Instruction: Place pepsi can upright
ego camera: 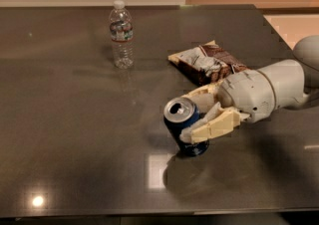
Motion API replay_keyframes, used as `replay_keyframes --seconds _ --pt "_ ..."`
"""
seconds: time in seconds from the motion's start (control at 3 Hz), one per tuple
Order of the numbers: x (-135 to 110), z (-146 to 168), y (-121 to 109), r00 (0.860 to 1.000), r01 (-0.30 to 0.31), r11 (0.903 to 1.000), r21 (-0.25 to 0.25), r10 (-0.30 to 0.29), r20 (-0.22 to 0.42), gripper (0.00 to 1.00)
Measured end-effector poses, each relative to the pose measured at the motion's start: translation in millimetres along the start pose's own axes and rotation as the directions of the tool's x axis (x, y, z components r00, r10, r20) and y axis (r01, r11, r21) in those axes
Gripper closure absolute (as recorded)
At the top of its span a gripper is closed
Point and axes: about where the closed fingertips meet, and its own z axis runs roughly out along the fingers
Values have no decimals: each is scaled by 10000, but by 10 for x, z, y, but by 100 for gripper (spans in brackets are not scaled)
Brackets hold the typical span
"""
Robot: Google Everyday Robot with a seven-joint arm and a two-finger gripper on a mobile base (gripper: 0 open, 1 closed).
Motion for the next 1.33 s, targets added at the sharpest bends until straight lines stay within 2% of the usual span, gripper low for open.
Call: replay_keyframes --seconds 0.67,1.33 --pt "95 -107 -116 9933 -445 9990 103 432 1067 100" --pt "122 -178 -137 9764 -174 9997 -140 201 2149 100"
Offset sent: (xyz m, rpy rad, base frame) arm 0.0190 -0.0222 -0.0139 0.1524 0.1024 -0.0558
